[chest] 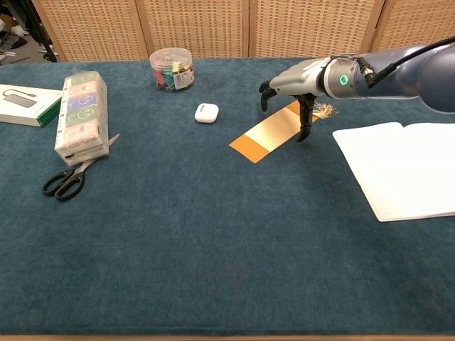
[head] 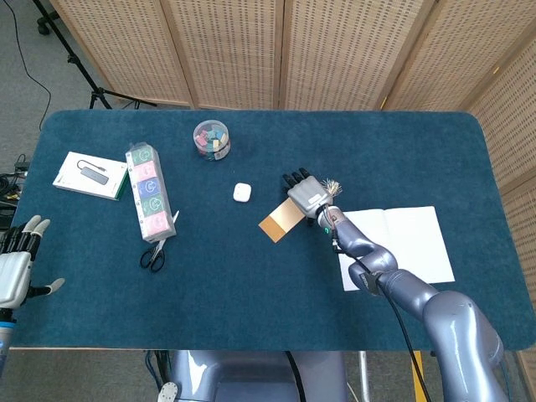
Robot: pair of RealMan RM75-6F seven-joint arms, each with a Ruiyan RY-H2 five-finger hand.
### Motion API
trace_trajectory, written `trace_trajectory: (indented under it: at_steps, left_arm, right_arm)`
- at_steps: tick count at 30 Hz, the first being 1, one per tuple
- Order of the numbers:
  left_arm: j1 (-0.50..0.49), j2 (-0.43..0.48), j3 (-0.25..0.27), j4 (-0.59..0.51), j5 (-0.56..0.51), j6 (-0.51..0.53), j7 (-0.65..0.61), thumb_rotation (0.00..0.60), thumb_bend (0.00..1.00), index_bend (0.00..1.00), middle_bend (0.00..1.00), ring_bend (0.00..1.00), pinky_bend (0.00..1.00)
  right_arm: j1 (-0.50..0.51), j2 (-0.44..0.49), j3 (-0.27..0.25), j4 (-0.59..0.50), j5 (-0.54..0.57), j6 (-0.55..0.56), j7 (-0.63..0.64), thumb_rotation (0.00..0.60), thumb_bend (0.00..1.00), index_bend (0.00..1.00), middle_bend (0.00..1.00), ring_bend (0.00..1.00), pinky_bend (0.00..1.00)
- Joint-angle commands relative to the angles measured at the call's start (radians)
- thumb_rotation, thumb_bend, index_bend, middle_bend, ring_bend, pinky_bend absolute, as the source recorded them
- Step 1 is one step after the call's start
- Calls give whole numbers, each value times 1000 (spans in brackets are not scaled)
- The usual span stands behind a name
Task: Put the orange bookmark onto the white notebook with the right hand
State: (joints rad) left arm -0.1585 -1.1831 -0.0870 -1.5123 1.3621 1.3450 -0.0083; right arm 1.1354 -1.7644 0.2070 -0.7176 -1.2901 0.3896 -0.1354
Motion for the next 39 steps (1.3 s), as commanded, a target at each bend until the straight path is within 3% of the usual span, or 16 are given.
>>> trace_trajectory:
  at_steps: [1,12,18,24,29,39]
  left_arm:
    - [-2,-1,1,1,-2,-6,-1,600,0,0,0,0,0]
    - [-6,-4,4,0,-4,-13,0,600,0,0,0,0,0]
    - [-7,-4,5,-2,-5,-12,4,600,0,0,0,0,0]
    - [-7,-3,7,-4,-4,-13,1,600,0,0,0,0,0]
    - [-6,0,10,-7,1,-12,-6,600,0,0,0,0,0]
    - [0,7,22,-18,31,7,-12,600,0,0,0,0,0]
  right_arm:
    - [1,-14,-18,18,-21,3,30,600,1,225,0,0,0]
    - [7,-40,-52,63,-89,47,145,600,6,291,4,0,0]
    - [10,-62,-64,101,-104,58,184,600,64,412,12,0,0]
    - [0,-47,-76,88,-129,103,222,600,115,433,17,0,0]
    - [-16,25,-83,-4,-149,161,221,600,131,434,21,0,0]
    - [-100,323,-123,-367,-197,310,46,600,131,433,32,0,0]
